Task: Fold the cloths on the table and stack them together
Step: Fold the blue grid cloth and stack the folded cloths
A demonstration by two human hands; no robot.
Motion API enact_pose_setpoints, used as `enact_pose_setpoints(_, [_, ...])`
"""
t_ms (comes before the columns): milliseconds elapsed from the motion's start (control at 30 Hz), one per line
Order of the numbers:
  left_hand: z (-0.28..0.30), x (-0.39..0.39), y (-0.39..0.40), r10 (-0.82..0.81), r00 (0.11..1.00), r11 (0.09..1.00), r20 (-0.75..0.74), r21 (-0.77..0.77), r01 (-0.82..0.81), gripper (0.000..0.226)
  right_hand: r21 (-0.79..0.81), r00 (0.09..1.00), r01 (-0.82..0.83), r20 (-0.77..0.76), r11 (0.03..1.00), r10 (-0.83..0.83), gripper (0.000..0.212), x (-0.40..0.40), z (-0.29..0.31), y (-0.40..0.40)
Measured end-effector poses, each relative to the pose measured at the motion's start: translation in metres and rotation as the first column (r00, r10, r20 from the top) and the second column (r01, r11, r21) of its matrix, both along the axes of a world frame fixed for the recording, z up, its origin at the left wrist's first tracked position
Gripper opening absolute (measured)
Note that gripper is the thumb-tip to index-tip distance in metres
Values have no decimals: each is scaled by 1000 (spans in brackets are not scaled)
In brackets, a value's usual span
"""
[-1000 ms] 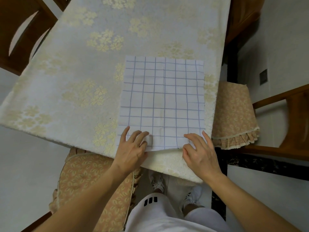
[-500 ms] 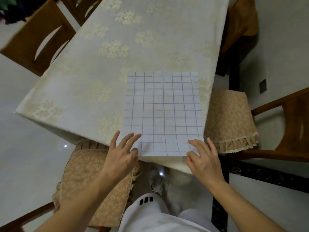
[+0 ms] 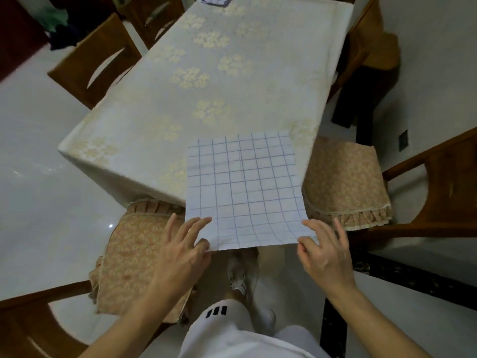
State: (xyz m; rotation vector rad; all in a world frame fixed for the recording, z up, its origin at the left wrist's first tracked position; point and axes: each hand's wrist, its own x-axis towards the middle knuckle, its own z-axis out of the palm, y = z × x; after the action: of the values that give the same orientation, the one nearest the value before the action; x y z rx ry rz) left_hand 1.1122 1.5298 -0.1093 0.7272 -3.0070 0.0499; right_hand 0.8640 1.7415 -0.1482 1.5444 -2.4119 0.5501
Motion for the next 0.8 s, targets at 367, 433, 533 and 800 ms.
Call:
enact_pose_setpoints(367, [24,-31,-39,110,991,992,-82,-47,-115,11,-44,1000,-12,-20,999,11,9,-42,27,-56])
enact_pose_setpoints(433, [24,-46,-59,116,990,992,-75,-50,-120,11,-30,1000,-12,-26,999,11,10,-56,29,-76])
enact_pose_setpoints(533, [20,-71,-95,110,989,991,-100,-59,-116,12,2,999,-16,-37,1000,16,8,-78,30,-110])
enact_pose_setpoints(800, [-1,-132,-199,80,994,996,-69,-37,-83,11,26,998,20,-59,999,-18,10,-133,20,-196])
